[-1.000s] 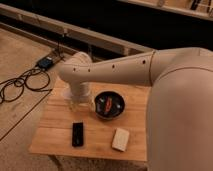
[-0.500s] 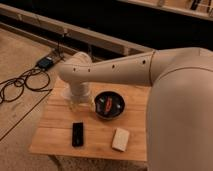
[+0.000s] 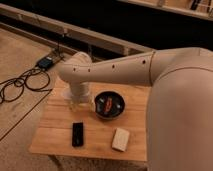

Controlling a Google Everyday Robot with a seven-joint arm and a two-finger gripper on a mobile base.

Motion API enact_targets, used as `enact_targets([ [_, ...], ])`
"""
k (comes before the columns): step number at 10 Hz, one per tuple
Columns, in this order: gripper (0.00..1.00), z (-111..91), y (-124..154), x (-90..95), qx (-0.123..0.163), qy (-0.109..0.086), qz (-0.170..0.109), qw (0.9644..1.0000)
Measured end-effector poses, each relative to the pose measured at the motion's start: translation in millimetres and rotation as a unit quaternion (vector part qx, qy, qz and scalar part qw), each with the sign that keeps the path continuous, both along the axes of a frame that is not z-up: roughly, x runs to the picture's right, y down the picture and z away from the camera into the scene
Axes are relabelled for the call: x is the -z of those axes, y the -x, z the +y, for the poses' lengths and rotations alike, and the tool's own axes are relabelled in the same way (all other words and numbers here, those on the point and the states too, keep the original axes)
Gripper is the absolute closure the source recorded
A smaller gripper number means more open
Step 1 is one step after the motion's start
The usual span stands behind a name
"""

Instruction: Place the white sponge in the ceramic cup

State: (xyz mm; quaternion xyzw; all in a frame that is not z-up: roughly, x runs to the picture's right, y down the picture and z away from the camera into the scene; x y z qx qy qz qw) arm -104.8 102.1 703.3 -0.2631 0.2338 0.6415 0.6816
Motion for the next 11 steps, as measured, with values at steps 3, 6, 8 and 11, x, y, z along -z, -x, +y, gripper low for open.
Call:
enact_targets([
  [3,0.35,3.0,-3.5,-0.4,-0.005,0.004,0.002,1.0],
  [6,0.35,27.0,-36.2,-8.1,-0.036,0.028,0.027,0.9986],
  [8,0.35,51.2,-65.2,-14.8,-0.062,0.043,0.048,0.996],
  [11,0.35,87.7,-94.1,-20.9,-0.089,0.057,0.064,0.9923],
])
